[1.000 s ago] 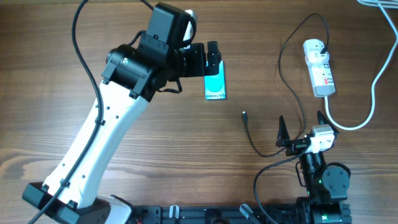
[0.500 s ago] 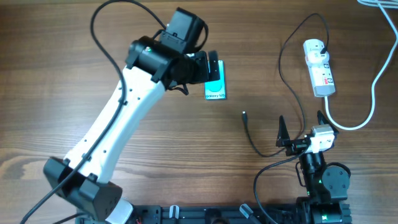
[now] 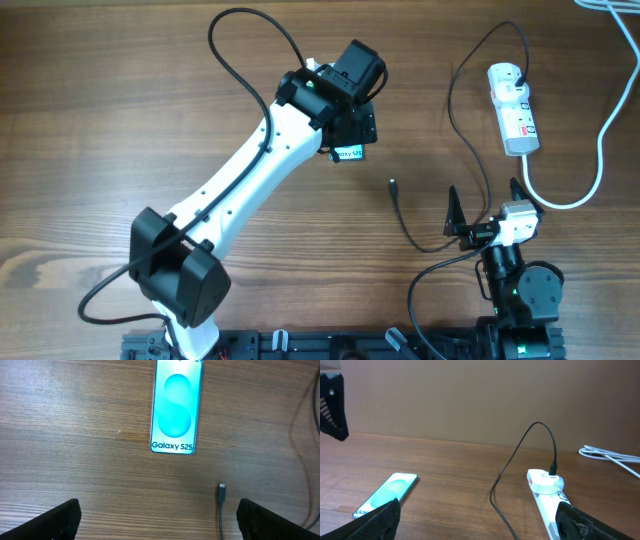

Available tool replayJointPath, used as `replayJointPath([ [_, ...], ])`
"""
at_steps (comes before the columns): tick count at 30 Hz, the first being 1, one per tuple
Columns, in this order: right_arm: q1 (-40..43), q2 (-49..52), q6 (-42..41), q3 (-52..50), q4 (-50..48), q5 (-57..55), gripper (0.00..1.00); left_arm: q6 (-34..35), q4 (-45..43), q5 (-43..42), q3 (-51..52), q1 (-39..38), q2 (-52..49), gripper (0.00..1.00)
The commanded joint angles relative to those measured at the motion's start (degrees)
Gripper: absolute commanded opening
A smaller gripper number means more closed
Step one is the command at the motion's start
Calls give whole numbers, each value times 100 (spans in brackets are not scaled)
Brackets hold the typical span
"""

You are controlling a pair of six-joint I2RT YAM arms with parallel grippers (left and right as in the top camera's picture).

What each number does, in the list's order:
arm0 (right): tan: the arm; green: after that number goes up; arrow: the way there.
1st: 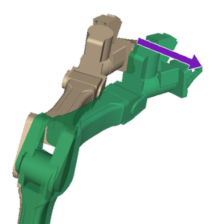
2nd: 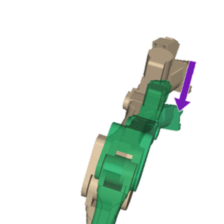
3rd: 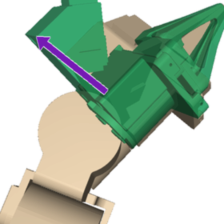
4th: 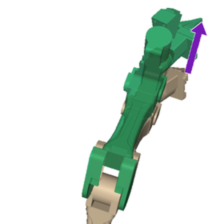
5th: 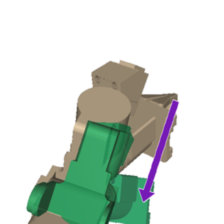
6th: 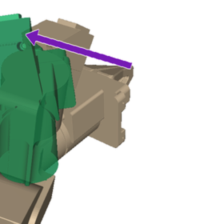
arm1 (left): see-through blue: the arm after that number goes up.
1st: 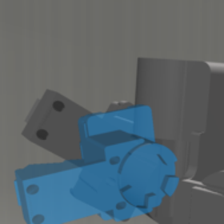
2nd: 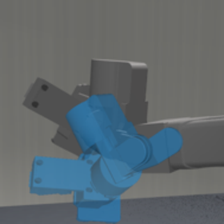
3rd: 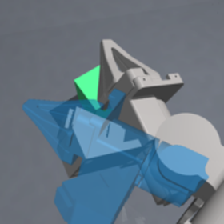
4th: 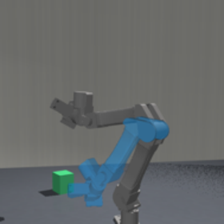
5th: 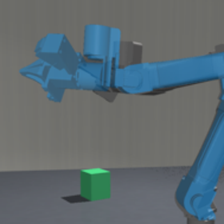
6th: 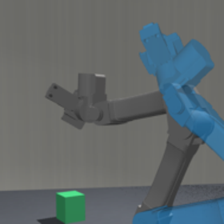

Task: Plug charger to phone and switch on socket
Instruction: 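Move the left gripper over the Galaxy S25 phone, then lower the left gripper and grasp the phone by its long edges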

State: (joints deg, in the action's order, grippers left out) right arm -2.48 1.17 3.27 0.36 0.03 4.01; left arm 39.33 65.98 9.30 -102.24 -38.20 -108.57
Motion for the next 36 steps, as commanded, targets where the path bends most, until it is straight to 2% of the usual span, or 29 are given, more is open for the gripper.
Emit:
replayJointPath([
  [1,-24,-15,-39,-7,-13,2,100,205,-35,199,-94,-129,-286,100],
  [6,-24,-15,-39,-7,-13,2,100,205,-557,166,-94,-210,-396,100],
  [18,-24,-15,-39,-7,-13,2,100,291,-824,225,-85,-232,-1110,99],
  [25,-24,-15,-39,-7,-13,2,100,363,-1394,710,-85,-195,-1626,100],
  [36,-24,-15,-39,-7,-13,2,100,291,-1954,654,-85,232,-1947,100],
])
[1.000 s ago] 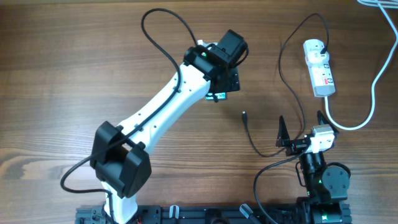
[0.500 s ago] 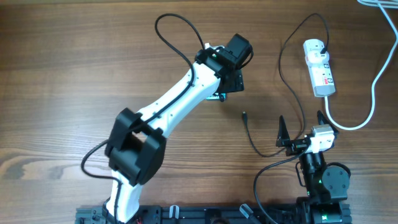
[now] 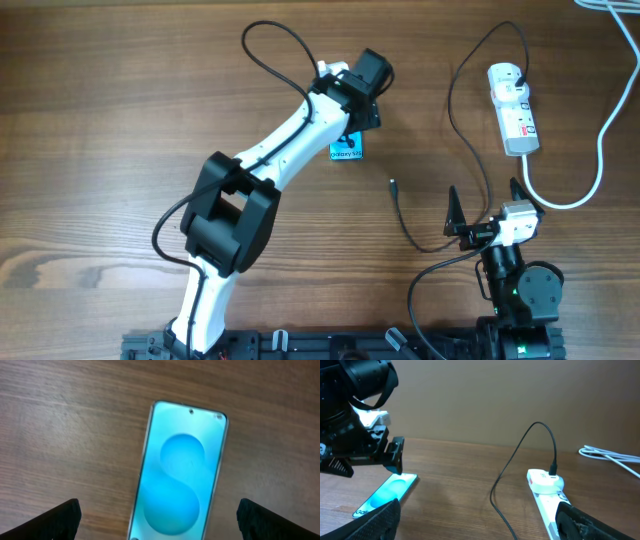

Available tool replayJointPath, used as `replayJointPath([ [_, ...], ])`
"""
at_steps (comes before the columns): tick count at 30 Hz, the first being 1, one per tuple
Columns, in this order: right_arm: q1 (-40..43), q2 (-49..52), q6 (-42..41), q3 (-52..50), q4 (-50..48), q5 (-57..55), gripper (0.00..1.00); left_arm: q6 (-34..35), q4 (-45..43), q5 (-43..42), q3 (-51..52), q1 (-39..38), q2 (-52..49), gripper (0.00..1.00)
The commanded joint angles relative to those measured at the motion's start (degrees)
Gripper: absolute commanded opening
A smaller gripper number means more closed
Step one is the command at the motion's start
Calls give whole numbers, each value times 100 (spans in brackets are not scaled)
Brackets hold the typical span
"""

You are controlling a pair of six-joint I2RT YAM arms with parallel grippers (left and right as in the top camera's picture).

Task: Plug charger to phone and switch on socket
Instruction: 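Lower the left gripper and grasp the phone by its long edges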

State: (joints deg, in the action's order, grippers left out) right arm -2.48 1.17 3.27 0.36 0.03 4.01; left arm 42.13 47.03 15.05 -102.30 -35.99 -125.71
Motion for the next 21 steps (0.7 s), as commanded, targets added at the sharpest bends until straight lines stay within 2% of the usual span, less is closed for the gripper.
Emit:
replayJointPath([
  [1,-24,-15,-37,-7,-13,2,100,-122,-116,-70,-79,4,-321,100],
  [4,-24,-15,-37,-7,-13,2,100,-444,-308,-409,-79,-31,-468,100],
  [7,-24,-15,-37,-7,-13,2,99,-448,-396,-330,-79,-24,-472,100],
  [11,-24,-15,-37,-7,-15,2,100,-920,-393,-341,-79,-17,-605,100],
  [21,-24,-15,-37,-7,-13,2,100,-890,-302,-669,-79,-22,-879,99],
])
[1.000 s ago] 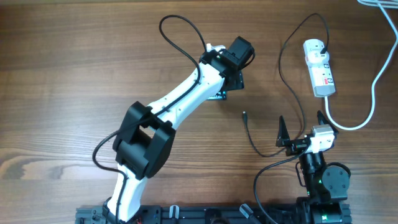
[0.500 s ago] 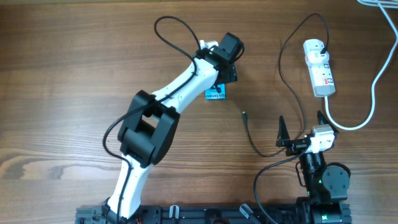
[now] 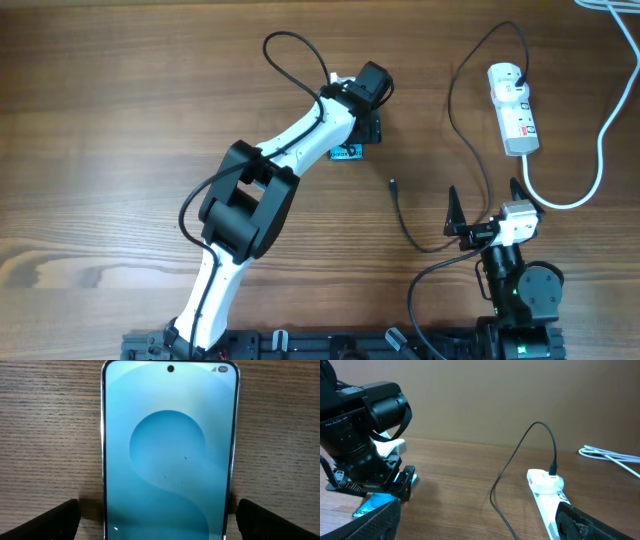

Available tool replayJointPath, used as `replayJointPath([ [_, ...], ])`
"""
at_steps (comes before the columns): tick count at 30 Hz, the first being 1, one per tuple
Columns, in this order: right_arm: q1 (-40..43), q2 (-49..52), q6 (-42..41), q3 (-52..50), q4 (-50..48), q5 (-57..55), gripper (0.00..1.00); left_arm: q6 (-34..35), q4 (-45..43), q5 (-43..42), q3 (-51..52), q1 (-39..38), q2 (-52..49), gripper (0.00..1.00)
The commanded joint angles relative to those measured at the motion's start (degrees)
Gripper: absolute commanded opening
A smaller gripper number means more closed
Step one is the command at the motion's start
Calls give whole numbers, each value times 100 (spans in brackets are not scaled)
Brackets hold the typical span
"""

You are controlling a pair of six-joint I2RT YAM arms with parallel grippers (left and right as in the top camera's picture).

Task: Plug charger to phone and switch on socket
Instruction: 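Lower the left gripper and grasp the phone by its long edges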

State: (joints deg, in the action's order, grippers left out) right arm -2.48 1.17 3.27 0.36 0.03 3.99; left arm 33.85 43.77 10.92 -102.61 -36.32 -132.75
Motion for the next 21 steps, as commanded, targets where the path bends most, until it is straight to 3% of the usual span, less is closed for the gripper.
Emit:
replayJointPath([
  [1,-24,-15,-37,-7,-13,4,99,-61,35,-256,-48,13,-175,100],
  [5,-24,-15,-39,-7,-13,4,100,-61,170,-254,-48,22,-190,99],
  [12,-24,-15,-39,-7,-13,4,100,-61,254,-254,-48,17,-190,80],
  [21,-24,-15,-39,-7,-13,4,100,-61,229,-251,-48,17,-190,80],
])
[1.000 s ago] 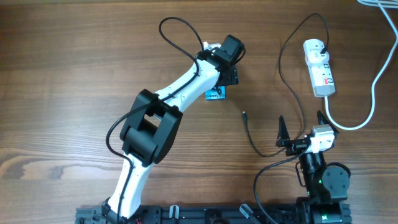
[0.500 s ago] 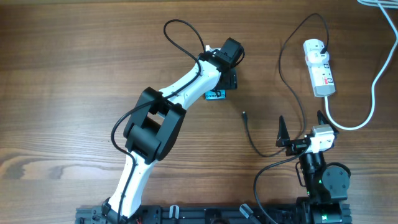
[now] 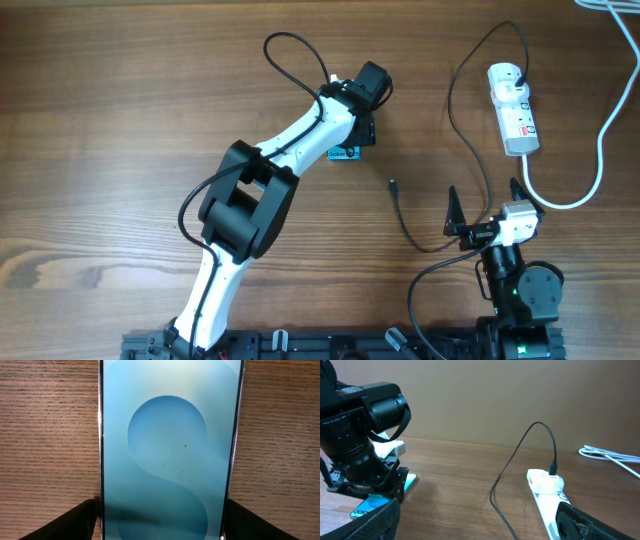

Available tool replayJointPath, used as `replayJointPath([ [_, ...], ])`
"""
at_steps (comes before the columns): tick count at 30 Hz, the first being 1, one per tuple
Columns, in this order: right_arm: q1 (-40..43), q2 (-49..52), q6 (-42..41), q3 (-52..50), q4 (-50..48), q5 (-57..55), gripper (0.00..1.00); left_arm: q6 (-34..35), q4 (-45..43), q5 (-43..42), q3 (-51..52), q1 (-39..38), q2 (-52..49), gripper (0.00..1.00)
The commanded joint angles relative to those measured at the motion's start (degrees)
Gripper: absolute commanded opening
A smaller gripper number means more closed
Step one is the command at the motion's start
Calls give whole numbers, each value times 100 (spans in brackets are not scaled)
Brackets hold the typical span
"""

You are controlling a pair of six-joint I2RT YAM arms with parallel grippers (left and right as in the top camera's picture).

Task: Plug charger to phone and switch on socket
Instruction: 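Lower the left gripper and grasp the phone by its long edges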

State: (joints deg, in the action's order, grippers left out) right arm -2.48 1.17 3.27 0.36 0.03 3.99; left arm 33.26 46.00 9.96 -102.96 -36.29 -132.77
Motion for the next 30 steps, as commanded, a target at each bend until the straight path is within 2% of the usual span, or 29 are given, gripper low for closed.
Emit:
replayJointPath([
  [1,-24,-15,-39,-7,-13,4,100,-2,4,-155,-13,15,-188,78],
  [2,-24,-15,-39,-7,-13,4,100,-2,4,-155,-13,15,-188,74],
  [6,-24,-15,-37,-7,-13,4,100,-4,4,-153,-13,15,-188,77],
  [27,-24,-15,-37,-7,-13,4,100,15,103,-157,-13,15,2,73],
  [30,-24,-15,-42,-7,-13,4,100,15,129,-157,-13,15,2,67],
])
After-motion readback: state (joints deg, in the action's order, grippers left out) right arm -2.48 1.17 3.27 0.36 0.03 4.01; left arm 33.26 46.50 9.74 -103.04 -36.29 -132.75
